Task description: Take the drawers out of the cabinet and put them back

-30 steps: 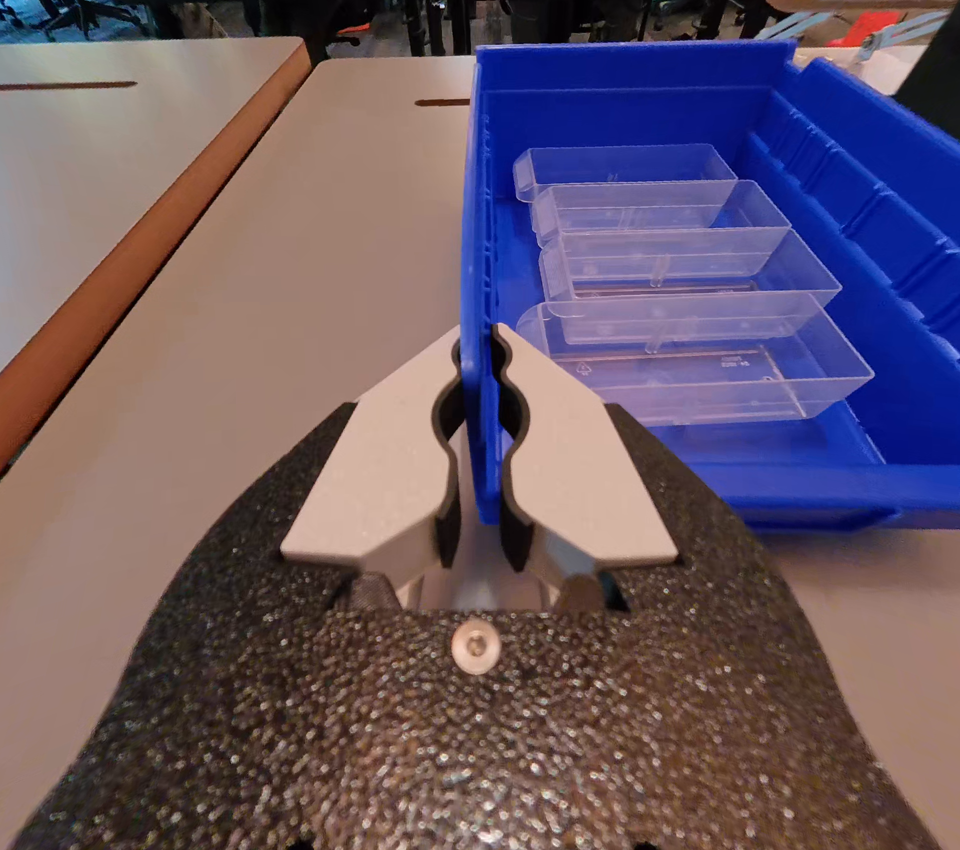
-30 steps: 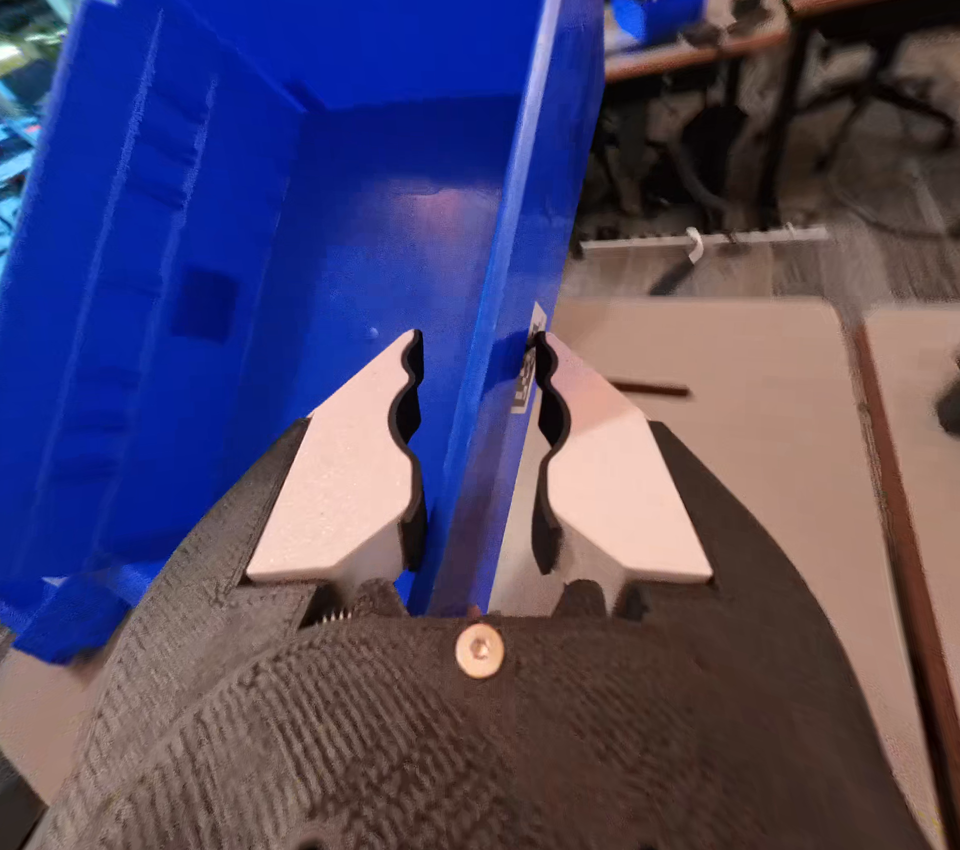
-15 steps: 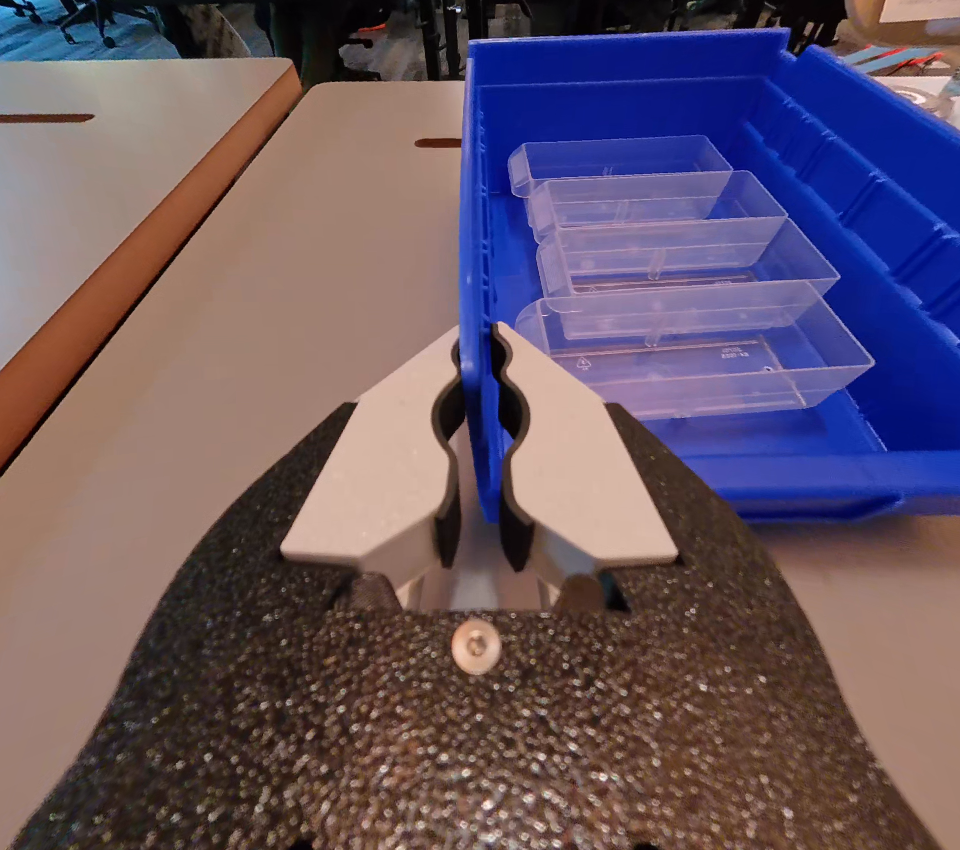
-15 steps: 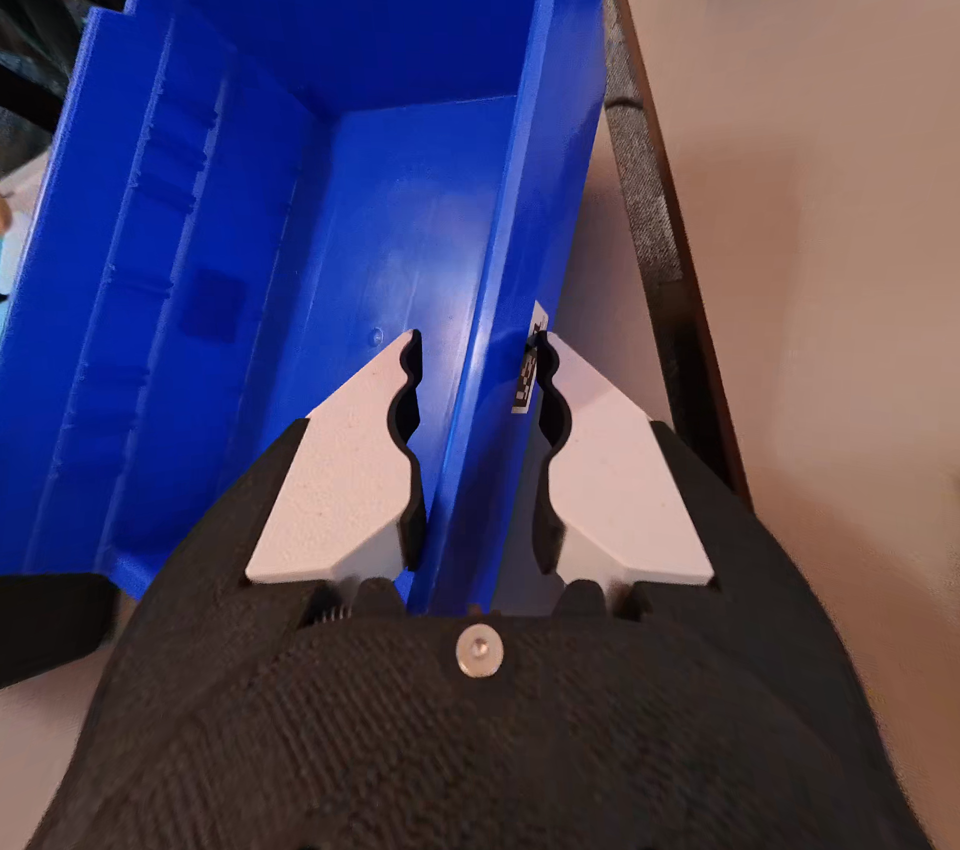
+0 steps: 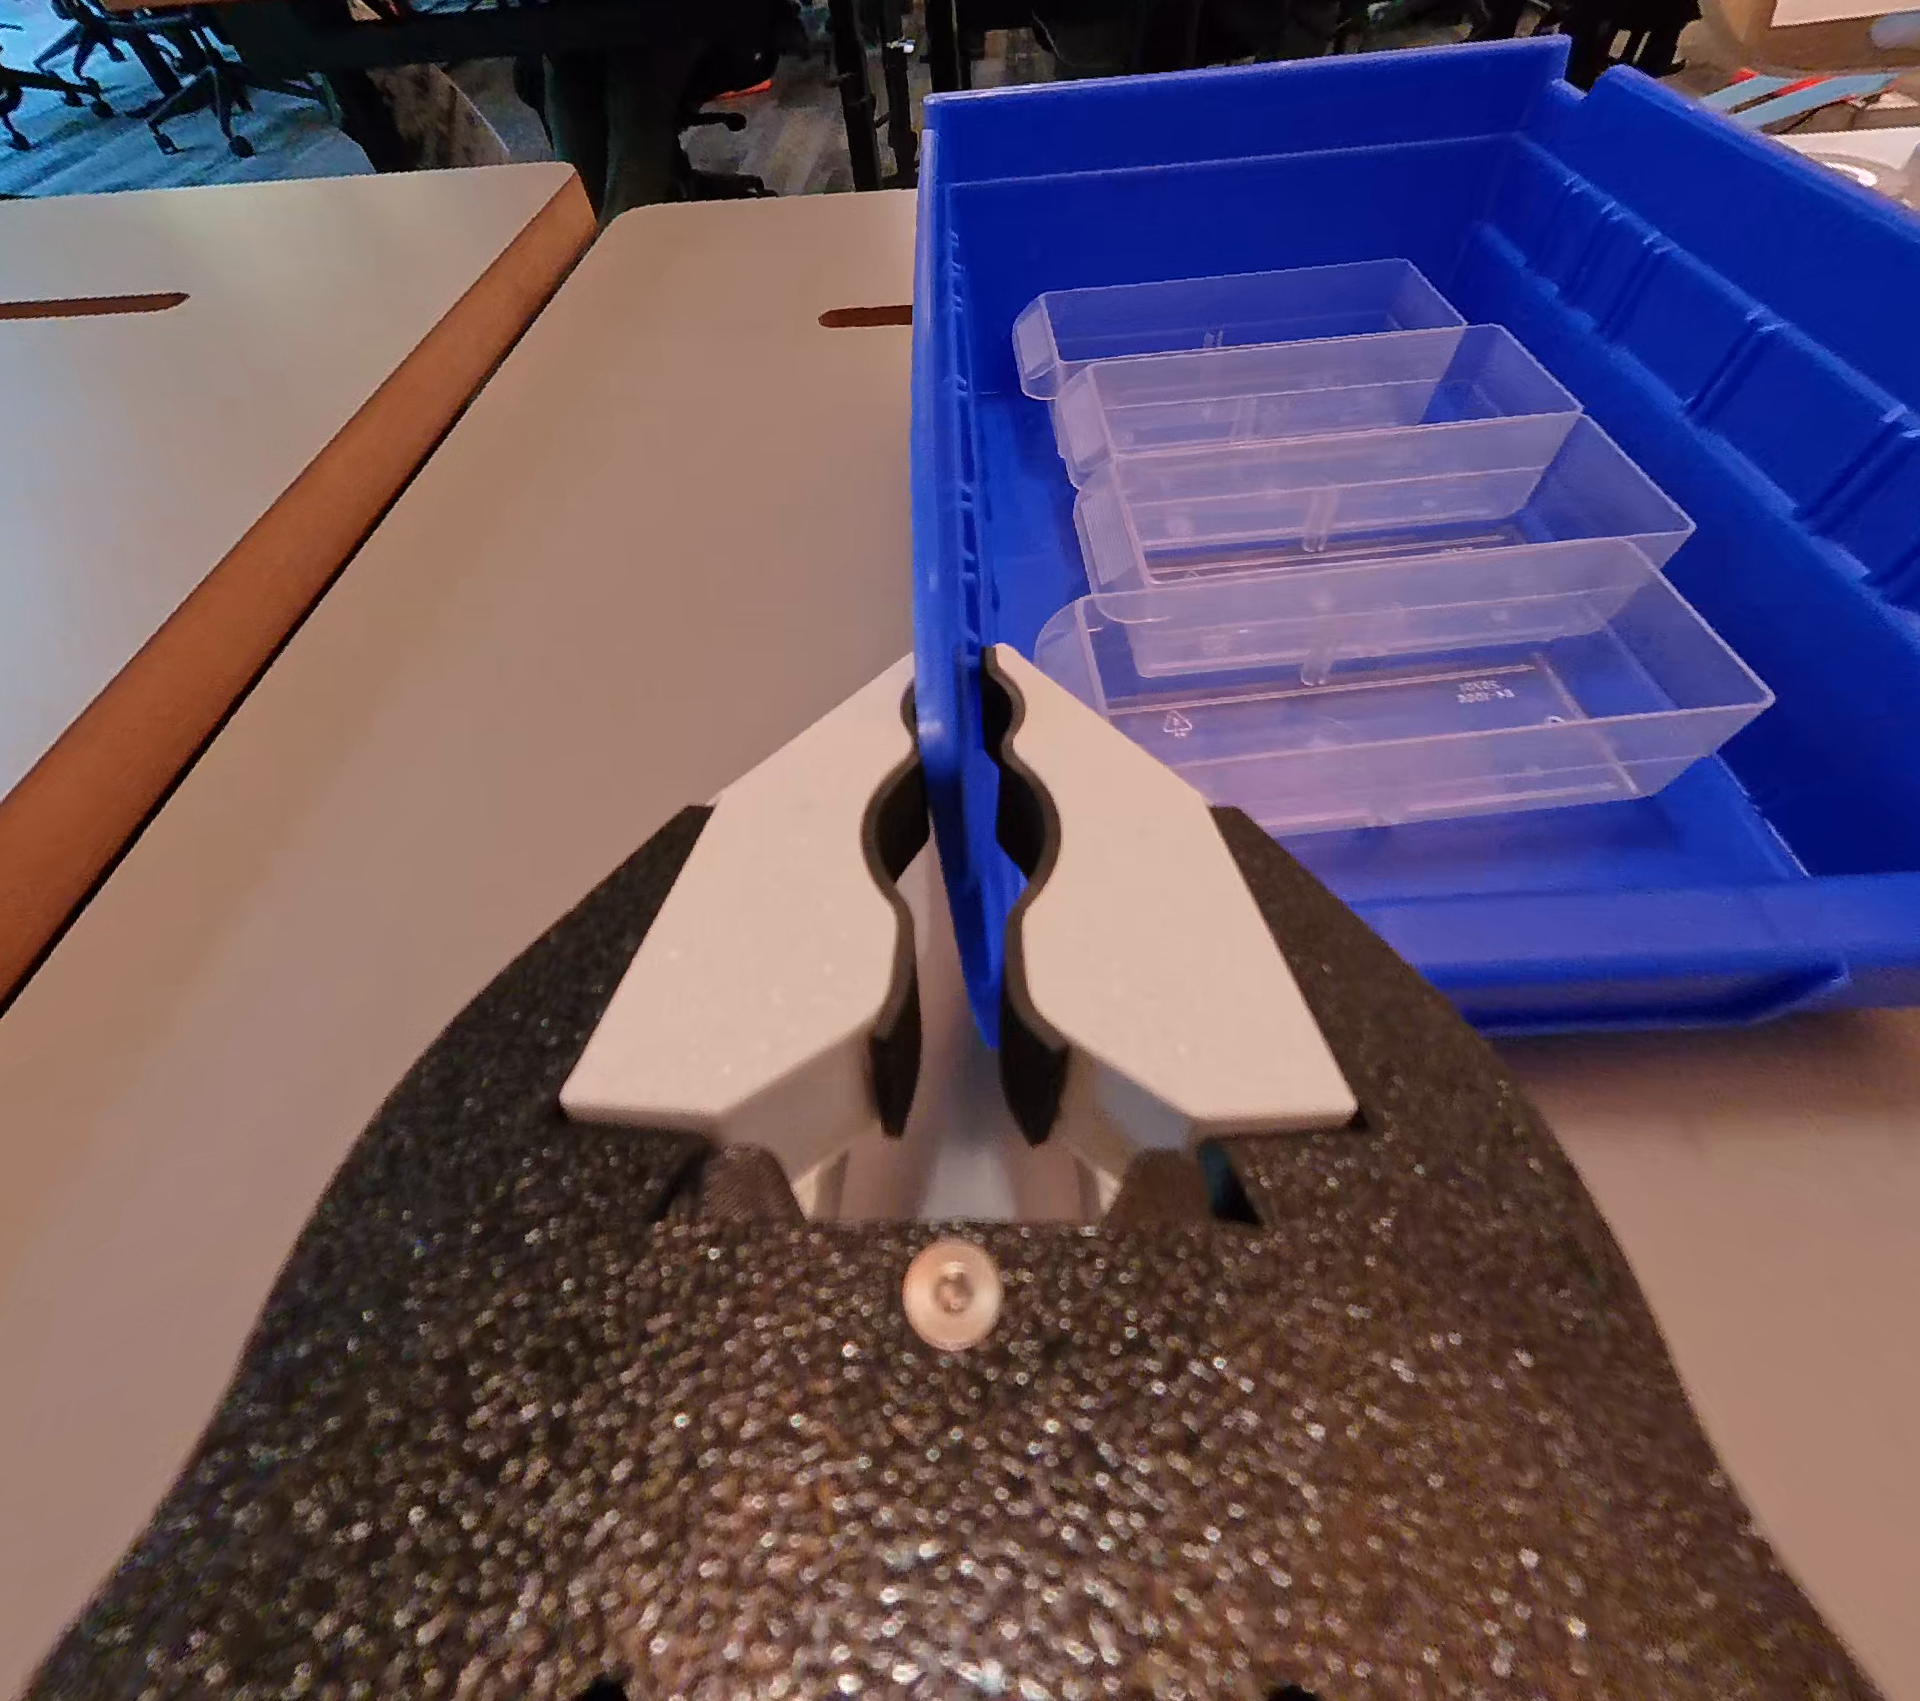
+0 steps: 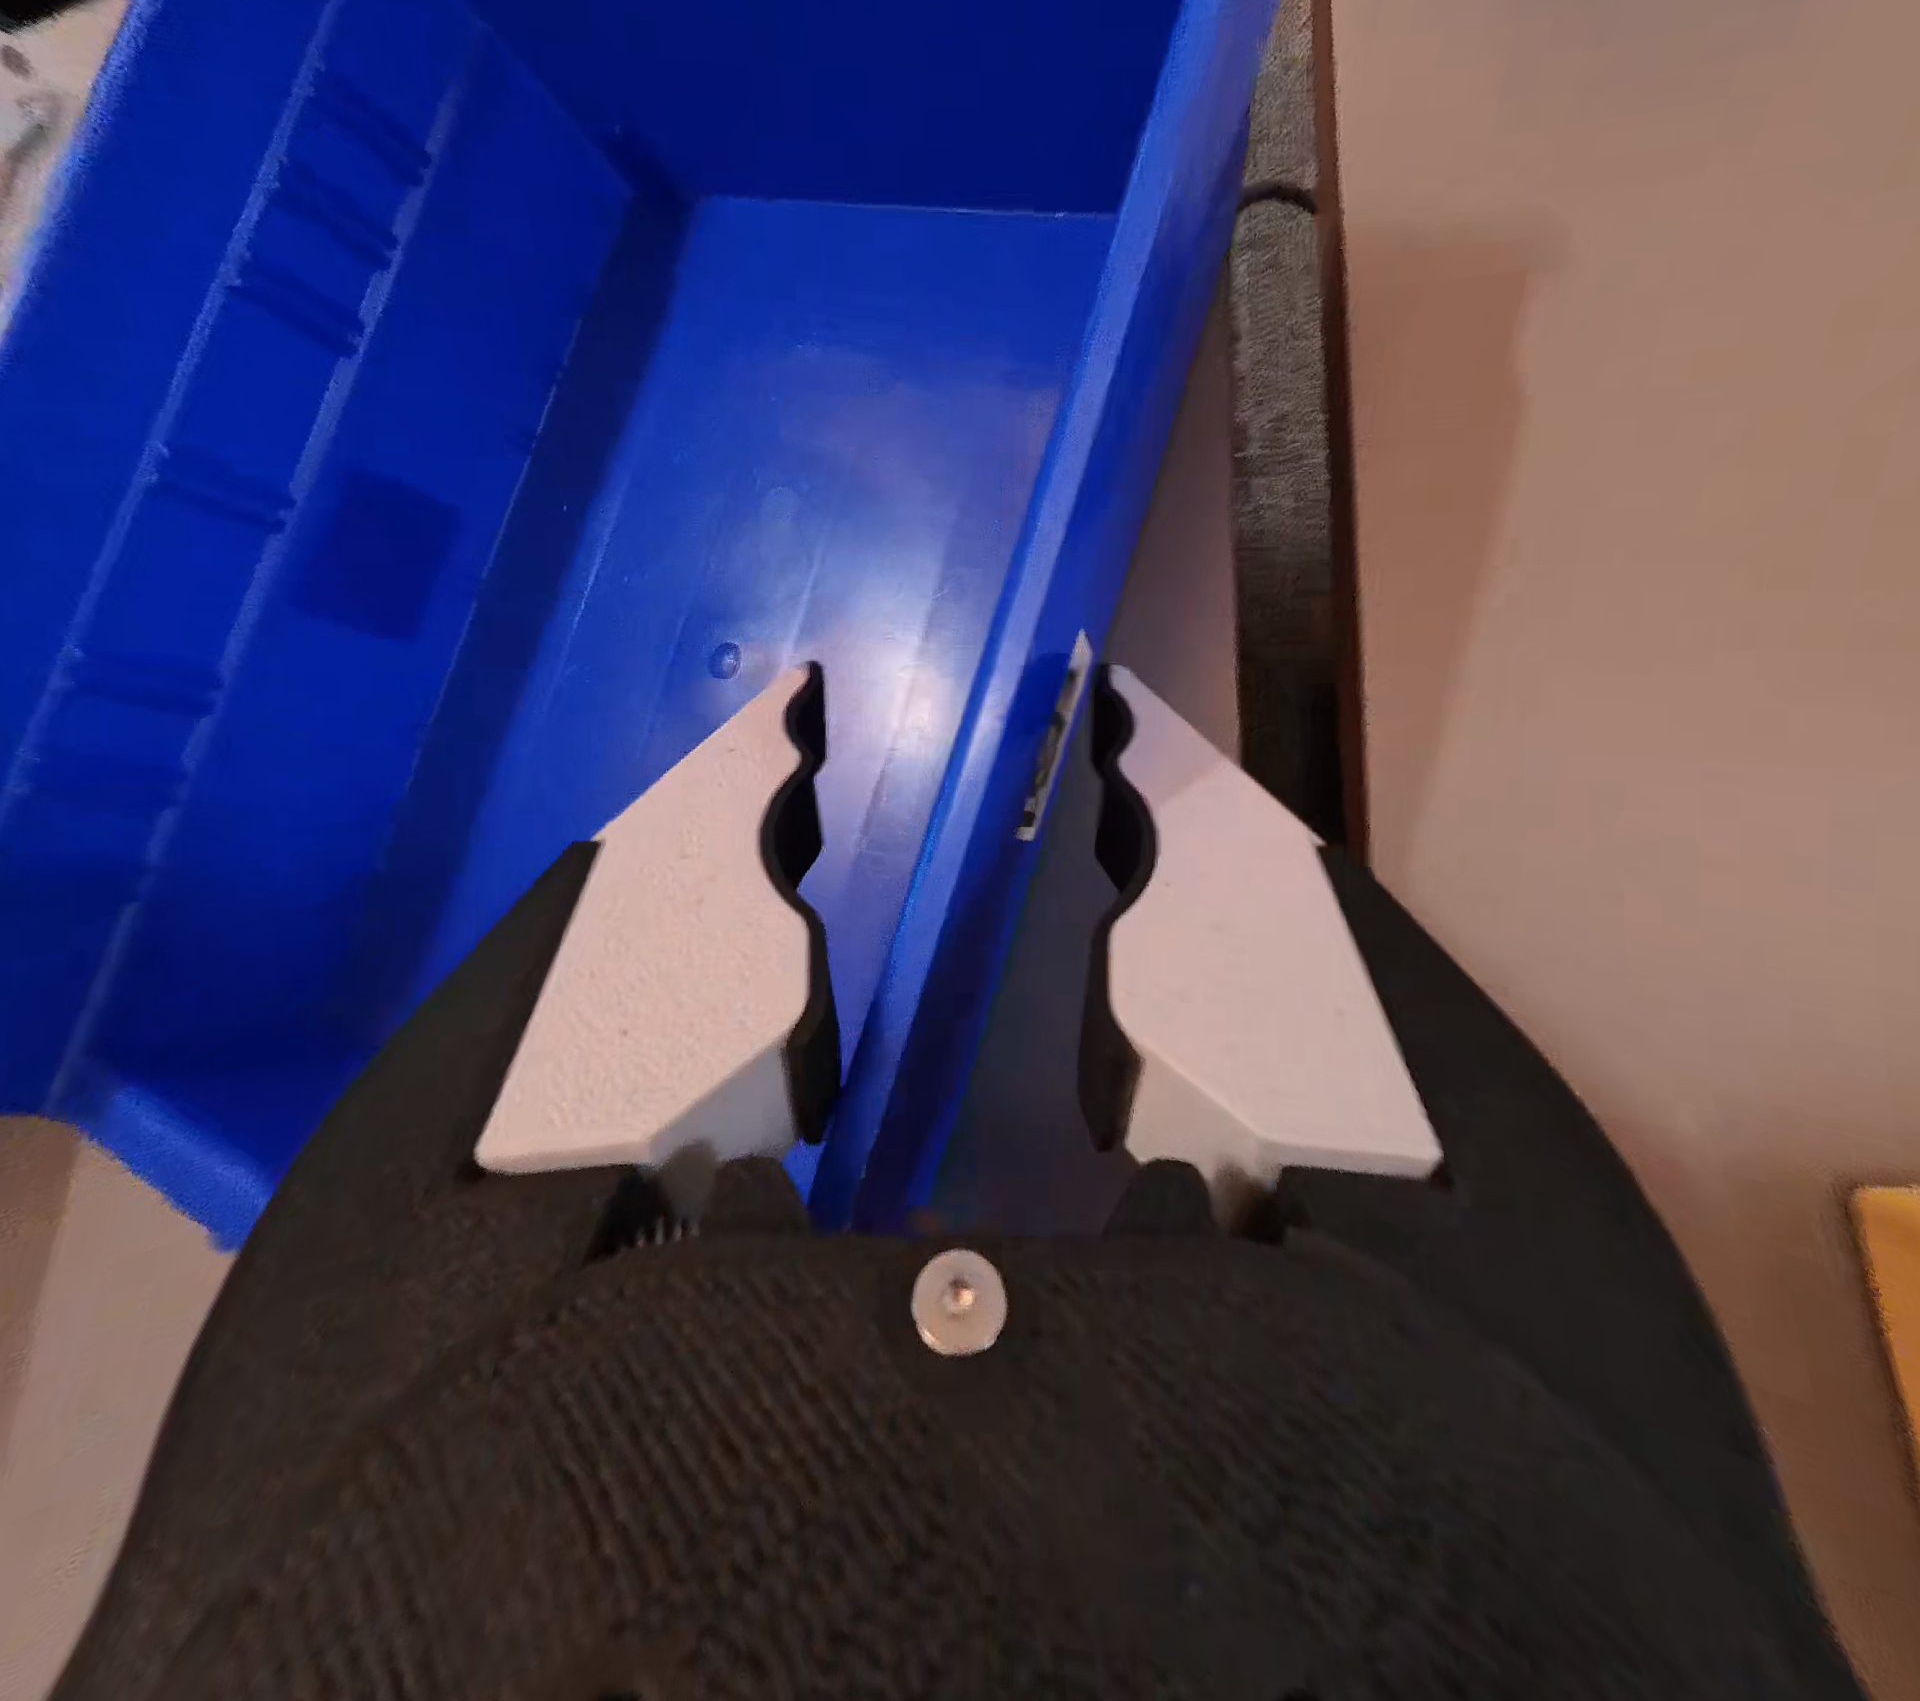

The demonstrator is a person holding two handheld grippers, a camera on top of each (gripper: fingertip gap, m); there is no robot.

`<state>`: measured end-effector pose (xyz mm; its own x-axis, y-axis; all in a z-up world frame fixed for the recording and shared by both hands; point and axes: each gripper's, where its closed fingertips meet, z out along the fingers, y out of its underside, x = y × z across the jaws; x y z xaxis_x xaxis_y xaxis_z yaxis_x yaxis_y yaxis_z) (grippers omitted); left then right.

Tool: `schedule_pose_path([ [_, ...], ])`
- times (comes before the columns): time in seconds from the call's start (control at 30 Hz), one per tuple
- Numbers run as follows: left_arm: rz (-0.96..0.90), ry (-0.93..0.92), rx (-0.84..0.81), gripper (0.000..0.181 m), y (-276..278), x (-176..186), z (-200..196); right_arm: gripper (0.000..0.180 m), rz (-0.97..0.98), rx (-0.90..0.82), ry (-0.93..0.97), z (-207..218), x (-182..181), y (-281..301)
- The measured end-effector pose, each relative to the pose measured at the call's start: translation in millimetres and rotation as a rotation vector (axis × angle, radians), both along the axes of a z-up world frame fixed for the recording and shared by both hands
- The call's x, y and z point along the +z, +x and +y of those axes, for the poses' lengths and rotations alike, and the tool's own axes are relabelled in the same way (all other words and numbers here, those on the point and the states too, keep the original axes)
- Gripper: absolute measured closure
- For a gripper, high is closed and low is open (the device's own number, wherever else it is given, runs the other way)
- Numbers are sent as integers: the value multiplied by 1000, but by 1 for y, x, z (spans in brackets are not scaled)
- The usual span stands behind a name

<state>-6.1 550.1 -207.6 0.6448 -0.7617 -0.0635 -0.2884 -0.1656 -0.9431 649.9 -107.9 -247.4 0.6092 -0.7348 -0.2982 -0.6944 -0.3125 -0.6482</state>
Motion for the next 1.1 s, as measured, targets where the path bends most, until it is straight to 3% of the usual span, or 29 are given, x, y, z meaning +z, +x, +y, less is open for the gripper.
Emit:
schedule_pose_path([
  [0.07, 9, 8, -7, 177, 2, 0, 0, 98, -88, 12, -78, -7, 5, 6],
  [0.17, 71, 54, -51, 176, 4, 0, 0, 94, -325, 49, -226, -18, 42, 15],
  [0.27, 179, 155, -103, 172, 4, 4, 1, 101, -628, 66, -387, -18, 114, 14],
  [0.3, 217, 190, -112, 168, 3, 8, 2, 89, -735, 79, -424, -11, 143, 7],
  [0.43, 245, 293, -199, 160, 9, 42, -6, 108, -903, 362, -401, 71, 223, -66],
  [0.47, 251, 285, -255, 156, 12, 48, -13, 135, -887, 473, -398, 95, 231, -92],
  [0.5, 263, 271, -304, 156, 16, 52, -20, 168, -855, 606, -399, 119, 236, -123],
  [0.53, 282, 254, -352, 159, 18, 54, -27, 180, -831, 708, -405, 141, 240, -149],
  [0.77, 445, 230, -482, 181, 23, 50, -43, 180, -546, 1177, -608, 234, 218, -275],
  [1.1, 625, 166, -651, 181, 24, 40, -55, 180, -322, 1292, -767, 252, 188, -304],
])
